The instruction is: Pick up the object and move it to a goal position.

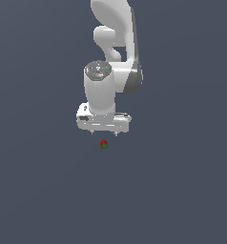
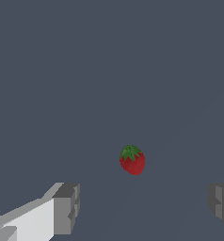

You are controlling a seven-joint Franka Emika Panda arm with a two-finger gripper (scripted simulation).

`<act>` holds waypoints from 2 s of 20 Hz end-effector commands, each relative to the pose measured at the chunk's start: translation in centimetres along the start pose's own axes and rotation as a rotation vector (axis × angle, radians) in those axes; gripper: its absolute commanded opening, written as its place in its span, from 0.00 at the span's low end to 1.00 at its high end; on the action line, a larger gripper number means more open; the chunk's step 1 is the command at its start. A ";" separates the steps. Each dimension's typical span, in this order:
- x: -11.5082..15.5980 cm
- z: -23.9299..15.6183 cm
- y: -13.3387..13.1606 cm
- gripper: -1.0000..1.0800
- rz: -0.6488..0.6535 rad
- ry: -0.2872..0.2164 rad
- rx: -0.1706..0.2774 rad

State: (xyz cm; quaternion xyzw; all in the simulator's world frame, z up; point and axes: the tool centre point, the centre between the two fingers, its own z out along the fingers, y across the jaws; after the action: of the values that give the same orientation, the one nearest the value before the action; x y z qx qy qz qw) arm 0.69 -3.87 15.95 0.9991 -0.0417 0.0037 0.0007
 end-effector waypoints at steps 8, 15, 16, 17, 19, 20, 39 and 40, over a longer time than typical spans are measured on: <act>0.5 -1.2 -1.5 0.96 -0.042 0.021 0.009; 0.6 -1.5 -1.8 0.96 -0.051 0.026 0.011; 0.6 -1.2 -1.8 0.96 -0.045 0.025 0.011; 0.5 -0.9 -1.7 0.96 -0.037 0.024 0.012; 0.4 -0.2 -1.5 0.96 -0.016 0.022 0.012; 0.3 0.3 -1.3 0.96 -0.002 0.020 0.012; -1.8 8.6 1.3 0.96 0.230 -0.009 0.001; -1.8 8.7 1.3 0.96 0.230 -0.009 0.001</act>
State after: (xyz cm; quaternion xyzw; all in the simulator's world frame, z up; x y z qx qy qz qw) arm -1.20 -5.08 7.34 0.9878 -0.1560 -0.0005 -0.0001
